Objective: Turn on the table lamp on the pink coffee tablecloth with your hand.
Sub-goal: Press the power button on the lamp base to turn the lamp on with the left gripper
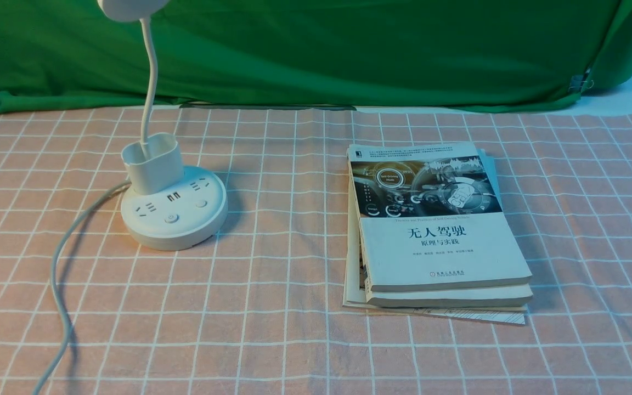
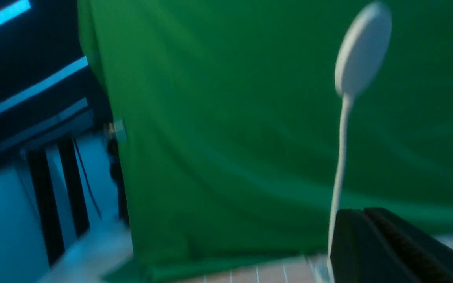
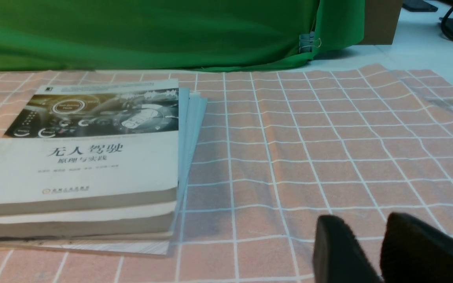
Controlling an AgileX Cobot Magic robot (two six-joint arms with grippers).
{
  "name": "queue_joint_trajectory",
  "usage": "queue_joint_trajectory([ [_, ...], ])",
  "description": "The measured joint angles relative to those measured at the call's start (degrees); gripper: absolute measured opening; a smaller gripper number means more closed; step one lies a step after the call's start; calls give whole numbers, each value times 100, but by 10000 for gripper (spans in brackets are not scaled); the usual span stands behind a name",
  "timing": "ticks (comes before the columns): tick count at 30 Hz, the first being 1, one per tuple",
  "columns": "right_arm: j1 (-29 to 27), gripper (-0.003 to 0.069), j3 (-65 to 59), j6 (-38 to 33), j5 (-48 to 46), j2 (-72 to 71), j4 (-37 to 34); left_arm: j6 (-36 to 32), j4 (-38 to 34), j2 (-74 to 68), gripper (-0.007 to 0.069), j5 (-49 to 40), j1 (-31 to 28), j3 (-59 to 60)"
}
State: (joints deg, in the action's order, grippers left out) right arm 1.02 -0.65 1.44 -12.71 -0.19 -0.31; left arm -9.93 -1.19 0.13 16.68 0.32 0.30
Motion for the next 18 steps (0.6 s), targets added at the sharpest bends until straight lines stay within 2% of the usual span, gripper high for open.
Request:
queue_joint_trajectory([
  [1,0,239,0,0,0,0,0,0,0,0,21,667,0,0],
  [3,0,239,0,0,0,0,0,0,0,0,21,1431,0,0],
  [6,0,239,0,0,0,0,0,0,0,2,21,2297,0,0],
  [10,0,239,0,0,0,0,0,485,11,12,21,3355,0,-10],
  [11,0,239,0,0,0,0,0,595,25,13,21,3371,0,-30],
  [13,0,239,0,0,0,0,0,1232,150,17,21,3239,0,-389],
  [15,0,239,0,0,0,0,0,1616,313,-43,21,2575,0,-1163],
  [16,0,239,0,0,0,0,0,1672,401,-155,21,2111,0,-1588],
  [17,0,239,0,0,0,0,0,1683,415,-183,21,2008,0,-1673],
  [18,0,239,0,0,0,0,0,1741,494,-393,21,1199,0,-2275],
])
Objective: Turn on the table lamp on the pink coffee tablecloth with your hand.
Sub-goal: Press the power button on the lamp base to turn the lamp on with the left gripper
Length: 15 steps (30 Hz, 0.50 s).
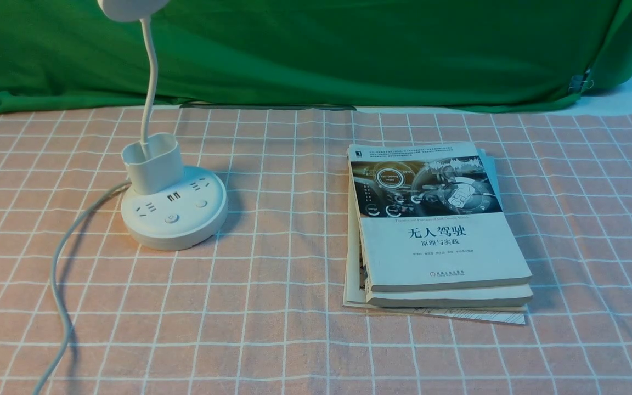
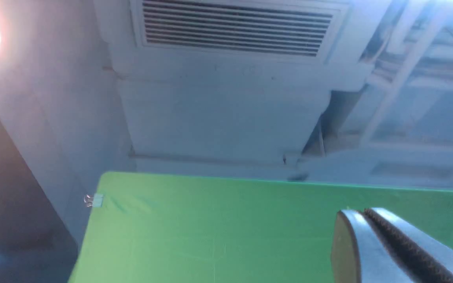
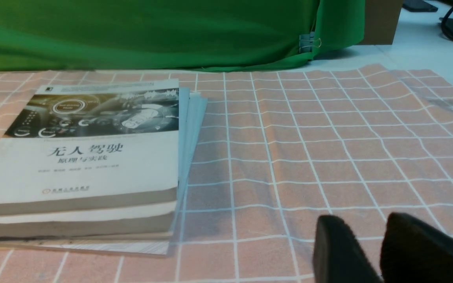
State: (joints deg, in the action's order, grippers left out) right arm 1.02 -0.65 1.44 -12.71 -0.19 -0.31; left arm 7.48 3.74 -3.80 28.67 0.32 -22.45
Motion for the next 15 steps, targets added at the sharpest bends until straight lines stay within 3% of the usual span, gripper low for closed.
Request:
queue_joint_trajectory([
  [2,0,239,0,0,0,0,0,28,55,-637,21,-1595,0,-867],
  [5,0,239,0,0,0,0,0,57,-17,-1387,21,-3093,0,-1393],
  [10,0,239,0,0,0,0,0,105,-810,-2736,21,-4393,0,-1397],
  [13,0,239,0,0,0,0,0,-189,-2416,-4002,21,-5019,0,-1322],
  [15,0,239,0,0,0,0,0,-935,-3450,-4666,21,-5278,0,-1345],
])
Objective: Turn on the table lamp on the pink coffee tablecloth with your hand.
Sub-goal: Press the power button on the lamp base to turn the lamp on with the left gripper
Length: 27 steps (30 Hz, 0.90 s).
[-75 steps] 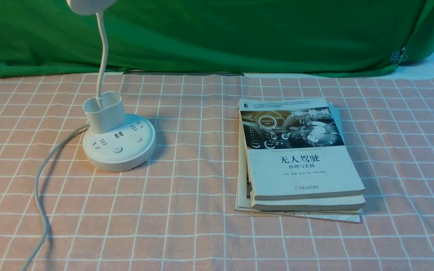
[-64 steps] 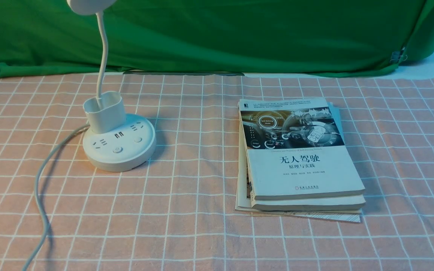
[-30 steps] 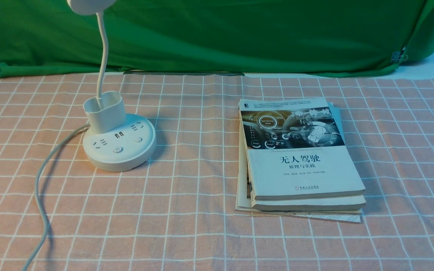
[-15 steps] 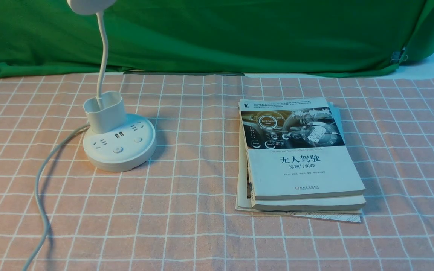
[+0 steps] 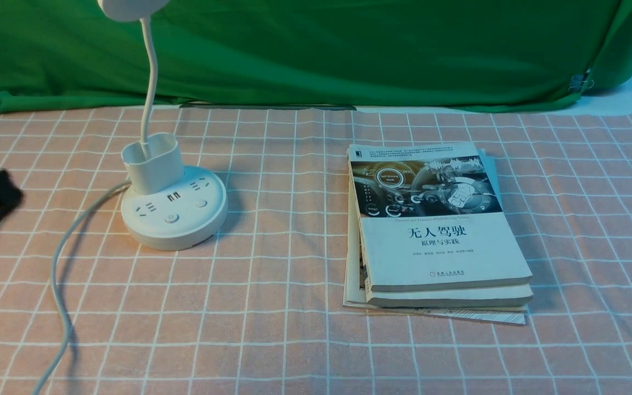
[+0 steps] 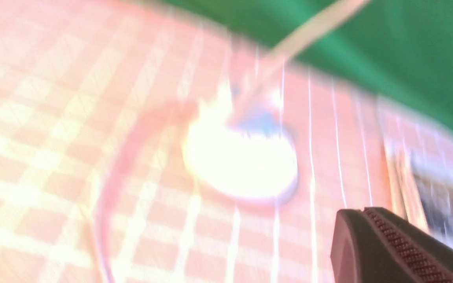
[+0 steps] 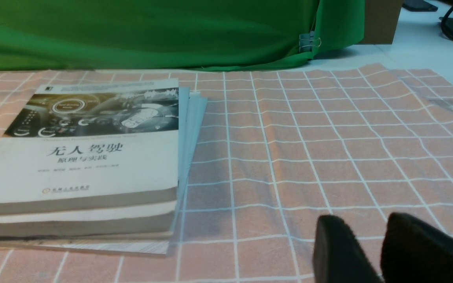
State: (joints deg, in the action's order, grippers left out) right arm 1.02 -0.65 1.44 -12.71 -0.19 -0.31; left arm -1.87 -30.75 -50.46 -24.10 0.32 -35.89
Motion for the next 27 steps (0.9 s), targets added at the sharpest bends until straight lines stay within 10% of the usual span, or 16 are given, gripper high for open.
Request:
queue_joint_trajectory([
  [5,0,239,0,0,0,0,0,-2387,-2240,-1850,21,-1153,40,-579],
  [8,0,239,0,0,0,0,0,-2573,-2322,-2622,21,-1247,313,-1151],
  [19,0,239,0,0,0,0,0,230,1999,-5114,21,-595,1368,-3549],
  [27,0,239,0,0,0,0,0,654,2410,-6070,21,-522,1394,-4065],
])
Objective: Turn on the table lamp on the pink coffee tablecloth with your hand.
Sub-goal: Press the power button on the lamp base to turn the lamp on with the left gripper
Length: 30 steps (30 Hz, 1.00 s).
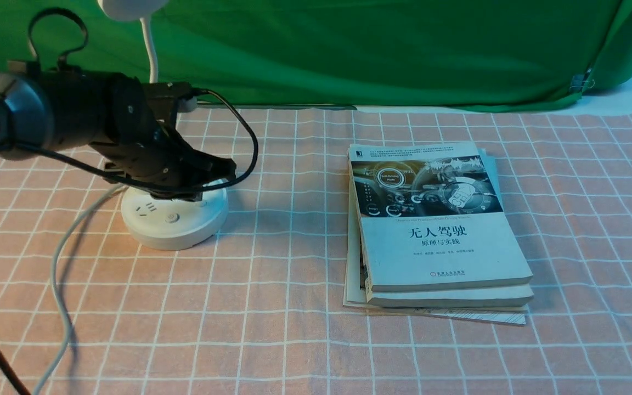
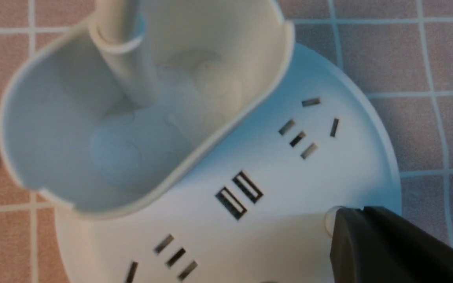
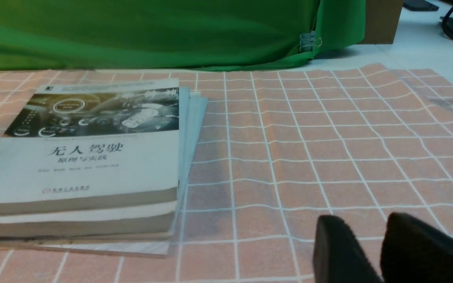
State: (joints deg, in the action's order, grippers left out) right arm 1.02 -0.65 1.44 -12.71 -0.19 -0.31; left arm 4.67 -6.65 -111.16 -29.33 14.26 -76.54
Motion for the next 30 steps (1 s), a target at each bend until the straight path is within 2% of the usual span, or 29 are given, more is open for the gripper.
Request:
queue_joint_trajectory([
  [10,0,239,0,0,0,0,0,62,-114,-308,21,269,13,-113],
  [30,0,239,0,0,0,0,0,91,-221,-370,21,-25,19,-266],
])
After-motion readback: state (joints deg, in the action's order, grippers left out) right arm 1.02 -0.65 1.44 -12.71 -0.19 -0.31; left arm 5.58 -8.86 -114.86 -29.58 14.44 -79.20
